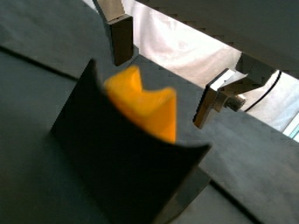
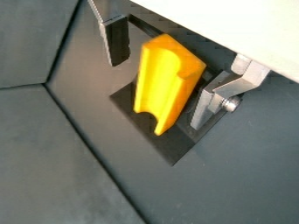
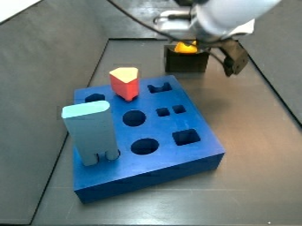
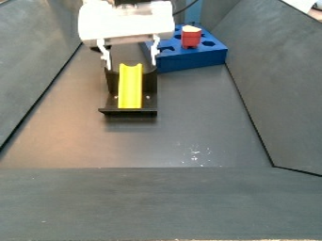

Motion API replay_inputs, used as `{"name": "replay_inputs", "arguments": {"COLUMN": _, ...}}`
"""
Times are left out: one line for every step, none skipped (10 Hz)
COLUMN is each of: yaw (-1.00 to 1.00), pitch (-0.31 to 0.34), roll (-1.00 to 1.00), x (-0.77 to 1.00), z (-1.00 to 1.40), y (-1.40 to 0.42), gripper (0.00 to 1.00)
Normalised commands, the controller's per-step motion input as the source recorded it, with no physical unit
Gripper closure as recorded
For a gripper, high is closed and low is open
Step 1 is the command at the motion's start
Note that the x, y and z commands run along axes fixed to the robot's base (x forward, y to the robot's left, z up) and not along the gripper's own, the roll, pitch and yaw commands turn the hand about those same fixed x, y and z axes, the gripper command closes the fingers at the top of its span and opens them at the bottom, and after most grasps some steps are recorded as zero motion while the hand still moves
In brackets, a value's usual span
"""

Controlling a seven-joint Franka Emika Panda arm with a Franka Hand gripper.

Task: Pick up the arch object. Move up. Place the arch object on the fixture. Regrasp the arch object. Move to above the board. Insert the arch object.
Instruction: Regrasp the arch object.

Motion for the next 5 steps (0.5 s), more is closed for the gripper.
{"name": "replay_inputs", "arguments": {"yaw": -0.03, "pitch": -0.078, "roll": 0.08, "x": 0.08, "z": -0.52, "y": 0.01, "gripper": 0.00}}
{"name": "replay_inputs", "arguments": {"yaw": -0.04, "pitch": -0.059, "roll": 0.07, "x": 0.08, "z": -0.38, "y": 0.01, "gripper": 0.00}}
{"name": "replay_inputs", "arguments": {"yaw": -0.04, "pitch": -0.038, "roll": 0.07, "x": 0.07, "z": -0.23, "y": 0.01, "gripper": 0.00}}
{"name": "replay_inputs", "arguments": {"yaw": -0.04, "pitch": -0.013, "roll": 0.06, "x": 0.01, "z": -0.17, "y": 0.00, "gripper": 0.00}}
{"name": "replay_inputs", "arguments": {"yaw": -0.04, "pitch": -0.014, "roll": 0.06, "x": 0.01, "z": -0.17, "y": -0.01, "gripper": 0.00}}
